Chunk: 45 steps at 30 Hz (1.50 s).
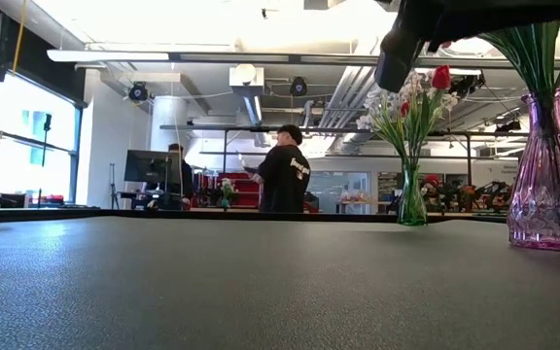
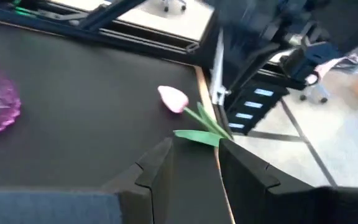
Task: Sort flowers into vase by color
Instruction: Put the pink tulip into the violet vase
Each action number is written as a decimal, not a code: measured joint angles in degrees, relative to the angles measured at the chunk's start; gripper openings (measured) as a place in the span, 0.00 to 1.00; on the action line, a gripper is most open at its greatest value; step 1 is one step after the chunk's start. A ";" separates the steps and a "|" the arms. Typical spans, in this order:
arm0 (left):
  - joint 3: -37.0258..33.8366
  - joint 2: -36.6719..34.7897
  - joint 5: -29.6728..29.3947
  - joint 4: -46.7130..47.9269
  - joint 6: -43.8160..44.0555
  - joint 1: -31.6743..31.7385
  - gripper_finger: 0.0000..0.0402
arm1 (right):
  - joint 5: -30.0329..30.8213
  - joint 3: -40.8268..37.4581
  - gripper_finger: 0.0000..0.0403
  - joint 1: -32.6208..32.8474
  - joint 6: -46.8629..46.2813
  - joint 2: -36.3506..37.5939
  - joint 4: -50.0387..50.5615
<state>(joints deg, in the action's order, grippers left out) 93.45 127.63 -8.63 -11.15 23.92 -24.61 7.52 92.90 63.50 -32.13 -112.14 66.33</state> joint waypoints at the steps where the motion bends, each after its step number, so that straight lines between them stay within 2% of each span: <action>1: 0.00 0.00 0.78 -0.06 -0.02 -0.08 0.29 | 0.10 0.00 0.24 -0.24 0.14 -0.63 -0.71; 7: -0.02 -0.07 4.71 2.35 1.14 -0.72 0.29 | 0.37 -1.22 0.24 -1.96 -0.22 -3.58 -1.97; 15: -0.02 -0.55 5.18 4.40 4.12 -3.54 0.29 | -8.91 -13.41 0.24 -2.48 -4.87 -3.54 -15.26; 21: -0.04 -0.52 3.51 6.48 4.91 -5.75 0.29 | -9.45 -15.44 0.22 -2.54 -10.78 -3.12 -17.22; 26: -0.04 -0.52 3.83 6.12 6.09 -6.01 0.29 | -9.84 -11.71 0.03 -3.10 -13.19 -3.78 -15.26; 29: -0.04 -0.52 4.85 4.34 7.96 -6.15 0.29 | -9.65 -8.00 0.03 -3.70 -17.61 -2.74 -12.39; 33: -0.04 -0.52 10.72 0.13 11.01 -5.44 0.29 | -10.13 -2.40 0.01 -4.79 -22.06 0.04 -7.22; 36: 0.00 -0.80 13.60 -3.36 11.42 -4.86 0.29 | -12.87 1.45 0.01 -6.31 -24.86 2.19 -3.58; 45: 0.02 -2.97 14.30 -3.35 2.67 -3.46 0.31 | -16.83 8.90 0.00 -11.32 -31.42 4.44 0.45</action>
<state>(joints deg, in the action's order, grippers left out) 93.47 124.67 5.68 -14.50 26.59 -28.08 -9.31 101.80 52.17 -63.55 -107.70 66.79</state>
